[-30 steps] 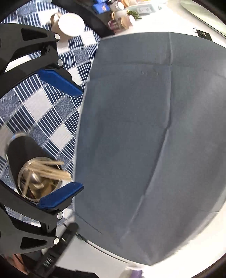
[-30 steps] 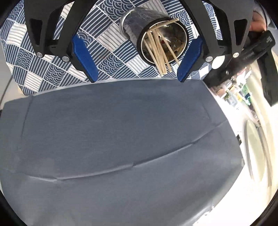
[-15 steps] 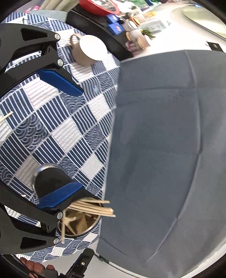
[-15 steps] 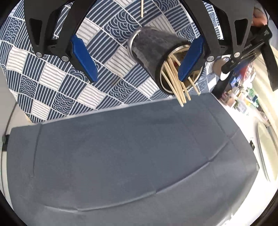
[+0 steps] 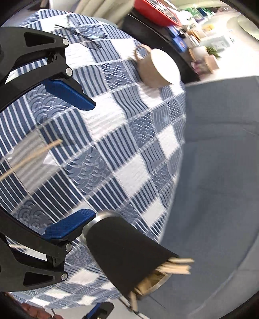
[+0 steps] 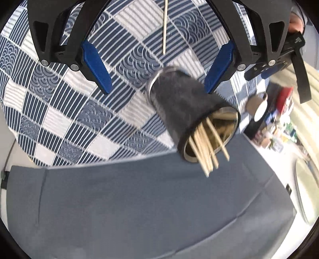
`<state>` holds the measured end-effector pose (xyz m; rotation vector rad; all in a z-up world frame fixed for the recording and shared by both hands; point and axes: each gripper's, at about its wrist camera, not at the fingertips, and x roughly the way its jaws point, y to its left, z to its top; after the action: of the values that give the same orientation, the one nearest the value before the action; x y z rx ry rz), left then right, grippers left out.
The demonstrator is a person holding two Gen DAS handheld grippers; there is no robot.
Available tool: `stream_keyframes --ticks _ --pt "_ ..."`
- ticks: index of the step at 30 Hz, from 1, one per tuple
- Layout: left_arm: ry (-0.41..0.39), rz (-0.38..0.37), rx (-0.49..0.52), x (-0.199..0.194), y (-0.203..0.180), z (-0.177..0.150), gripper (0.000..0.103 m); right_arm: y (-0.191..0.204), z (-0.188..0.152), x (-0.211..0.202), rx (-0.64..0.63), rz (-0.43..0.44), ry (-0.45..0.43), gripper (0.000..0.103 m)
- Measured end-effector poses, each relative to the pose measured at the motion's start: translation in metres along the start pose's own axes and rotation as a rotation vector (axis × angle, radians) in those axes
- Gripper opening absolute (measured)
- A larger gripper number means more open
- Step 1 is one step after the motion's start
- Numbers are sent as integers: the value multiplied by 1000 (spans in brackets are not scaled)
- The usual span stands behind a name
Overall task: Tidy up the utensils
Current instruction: 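Lower both open grippers toward the last wooden stick on the tablecloth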
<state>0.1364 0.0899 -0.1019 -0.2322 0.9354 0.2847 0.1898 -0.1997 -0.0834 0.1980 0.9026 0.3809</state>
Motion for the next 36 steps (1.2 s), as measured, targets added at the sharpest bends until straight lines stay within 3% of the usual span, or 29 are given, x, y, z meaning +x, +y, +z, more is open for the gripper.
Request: stream_keyframes --ticks 11,16,21,27,31,33,34,35,36 --pt "175 51 -35 24 17 -46 97 20 -57 41 -124 -61 267 89" --pt "248 51 -39 34 20 -56 97 20 -69 53 -124 -97 336 89" --pt "320 41 -140 45 32 -63 97 19 -74 61 -116 -121 380 89" --pt "335 114 -31 48 18 -68 98 16 -80 75 -110 -192 436 87" --pt "333 114 -48 48 18 -70 98 22 -89 80 -169 -264 452 70" --pt "330 112 -48 48 19 -70 95 24 -89 79 -188 -256 444 63" --pt "324 109 -44 45 18 -70 87 24 -89 78 -188 -258 439 50" --pt "315 100 -29 41 17 -69 69 23 -87 76 -185 -257 432 34" --pt "312 92 -16 37 15 -69 56 22 -86 76 -181 -260 433 28"
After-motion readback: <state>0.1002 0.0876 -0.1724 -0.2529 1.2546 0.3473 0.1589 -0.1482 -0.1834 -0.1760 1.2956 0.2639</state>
